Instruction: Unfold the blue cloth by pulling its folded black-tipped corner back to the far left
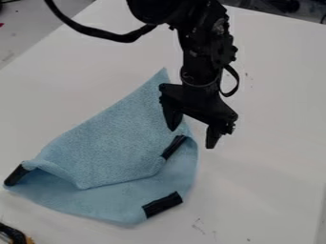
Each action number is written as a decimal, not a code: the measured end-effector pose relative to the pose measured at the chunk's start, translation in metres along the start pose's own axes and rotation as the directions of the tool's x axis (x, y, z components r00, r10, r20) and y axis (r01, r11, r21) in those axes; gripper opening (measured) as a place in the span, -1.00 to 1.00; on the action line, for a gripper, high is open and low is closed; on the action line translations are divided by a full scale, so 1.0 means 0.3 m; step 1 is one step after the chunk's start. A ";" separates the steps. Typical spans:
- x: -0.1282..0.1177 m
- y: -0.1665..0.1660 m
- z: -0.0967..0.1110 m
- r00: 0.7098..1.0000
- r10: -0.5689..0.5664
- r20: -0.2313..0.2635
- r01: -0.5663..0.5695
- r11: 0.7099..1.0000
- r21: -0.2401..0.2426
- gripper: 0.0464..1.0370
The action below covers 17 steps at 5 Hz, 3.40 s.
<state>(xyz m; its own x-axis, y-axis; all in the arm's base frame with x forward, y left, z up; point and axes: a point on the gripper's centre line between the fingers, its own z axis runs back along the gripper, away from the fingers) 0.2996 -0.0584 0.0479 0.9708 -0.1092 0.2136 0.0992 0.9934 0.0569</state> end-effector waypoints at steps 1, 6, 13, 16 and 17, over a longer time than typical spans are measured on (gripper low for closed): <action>-0.018 -0.001 -0.028 1.000 0.002 -0.031 -0.001 1.000 0.003 0.93; -0.075 0.097 -0.128 0.996 0.062 -0.065 -0.065 0.997 -0.050 0.24; -0.009 0.627 0.032 0.997 0.054 -0.062 -0.045 0.989 0.139 -0.96; 0.046 0.852 -0.050 0.996 -0.032 -0.079 0.042 0.992 0.123 -0.96; 0.059 0.886 -0.070 0.995 -0.050 -0.084 0.059 0.992 0.111 -0.96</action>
<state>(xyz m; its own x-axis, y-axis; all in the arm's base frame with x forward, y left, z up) 0.3477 0.2043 0.0465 0.9794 -0.1557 0.1282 0.1318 0.9752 0.1779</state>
